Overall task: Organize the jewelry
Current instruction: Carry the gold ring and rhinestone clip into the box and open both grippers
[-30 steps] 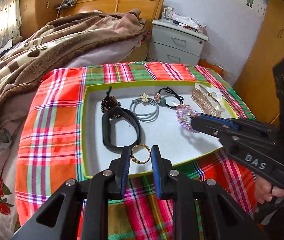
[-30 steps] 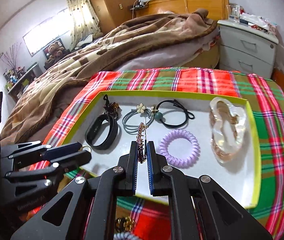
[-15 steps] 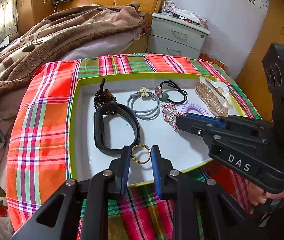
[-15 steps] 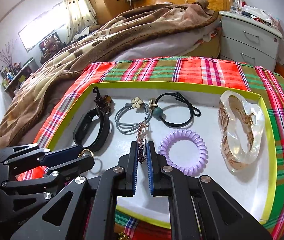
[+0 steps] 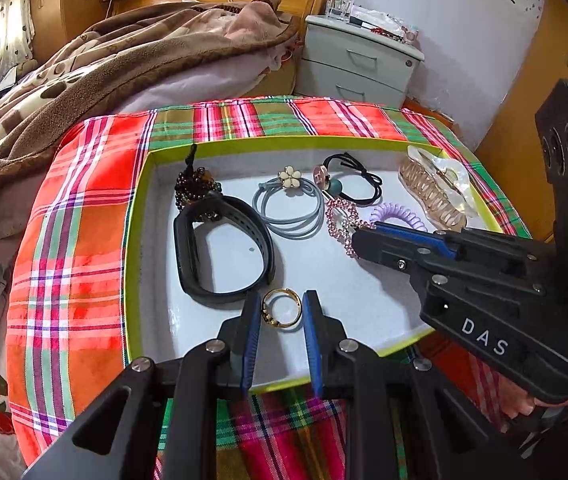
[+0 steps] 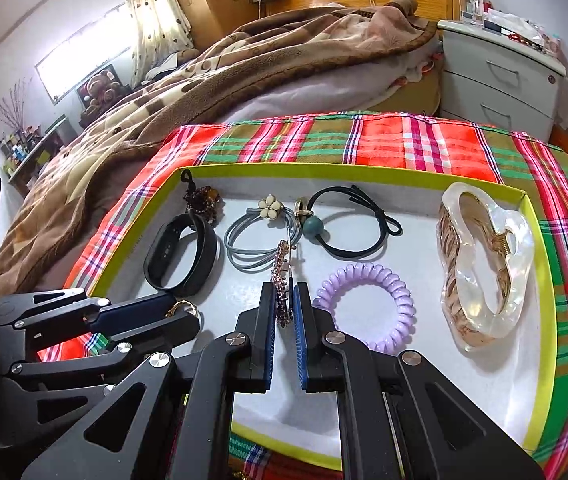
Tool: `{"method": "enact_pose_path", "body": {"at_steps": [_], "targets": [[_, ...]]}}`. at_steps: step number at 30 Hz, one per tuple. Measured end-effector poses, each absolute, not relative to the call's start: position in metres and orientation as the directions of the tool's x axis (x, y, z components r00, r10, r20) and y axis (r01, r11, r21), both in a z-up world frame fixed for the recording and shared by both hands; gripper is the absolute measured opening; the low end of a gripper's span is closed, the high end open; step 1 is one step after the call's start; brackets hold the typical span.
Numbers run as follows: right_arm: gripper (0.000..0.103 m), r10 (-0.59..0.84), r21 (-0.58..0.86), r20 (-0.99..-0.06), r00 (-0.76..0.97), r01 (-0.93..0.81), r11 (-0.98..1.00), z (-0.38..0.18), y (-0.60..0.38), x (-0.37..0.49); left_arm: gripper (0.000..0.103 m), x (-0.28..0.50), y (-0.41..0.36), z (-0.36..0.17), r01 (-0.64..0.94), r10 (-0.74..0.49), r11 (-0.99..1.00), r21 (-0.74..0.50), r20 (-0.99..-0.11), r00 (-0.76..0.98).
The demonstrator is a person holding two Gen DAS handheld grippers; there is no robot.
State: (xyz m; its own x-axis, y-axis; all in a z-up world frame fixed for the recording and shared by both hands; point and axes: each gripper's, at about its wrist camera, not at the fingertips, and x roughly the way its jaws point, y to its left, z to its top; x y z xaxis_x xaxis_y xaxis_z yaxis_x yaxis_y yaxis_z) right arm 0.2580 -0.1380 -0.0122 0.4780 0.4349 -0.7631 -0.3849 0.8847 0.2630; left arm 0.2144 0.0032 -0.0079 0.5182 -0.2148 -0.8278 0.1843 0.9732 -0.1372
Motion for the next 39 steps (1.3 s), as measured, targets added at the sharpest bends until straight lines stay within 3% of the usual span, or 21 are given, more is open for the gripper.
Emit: {"method": "enact_pose_path", "body": {"at_steps": [13,20,30,39], "targets": [[0.013,0.430,0.259,-0.759,0.489,-0.380,0.888,-0.008,-0.141,0.256,0.028,0.217,0.003,-0.008,0.181,-0.217,0.973,-0.142,-0.830,0.514],[0.023,0.428,0.254,-0.749,0.506,-0.378,0.890,-0.002,-0.142,0.250,0.034,0.215,0.004,-0.007,0.167,-0.206,0.976,-0.138,-0.831,0.517],[0.030,0.433,0.258,-0.719,0.544,-0.370,0.893,0.013,-0.152,0.234,0.038,0.199,0.005,0.004,0.172,-0.216,0.974,-0.145,-0.814,0.539],[0.030,0.437,0.257,-0.693,0.574,-0.369,0.893,0.026,-0.158,0.208,0.039,0.180,0.007,0.017,0.163,-0.203,0.978,-0.133,-0.798,0.567]]}}
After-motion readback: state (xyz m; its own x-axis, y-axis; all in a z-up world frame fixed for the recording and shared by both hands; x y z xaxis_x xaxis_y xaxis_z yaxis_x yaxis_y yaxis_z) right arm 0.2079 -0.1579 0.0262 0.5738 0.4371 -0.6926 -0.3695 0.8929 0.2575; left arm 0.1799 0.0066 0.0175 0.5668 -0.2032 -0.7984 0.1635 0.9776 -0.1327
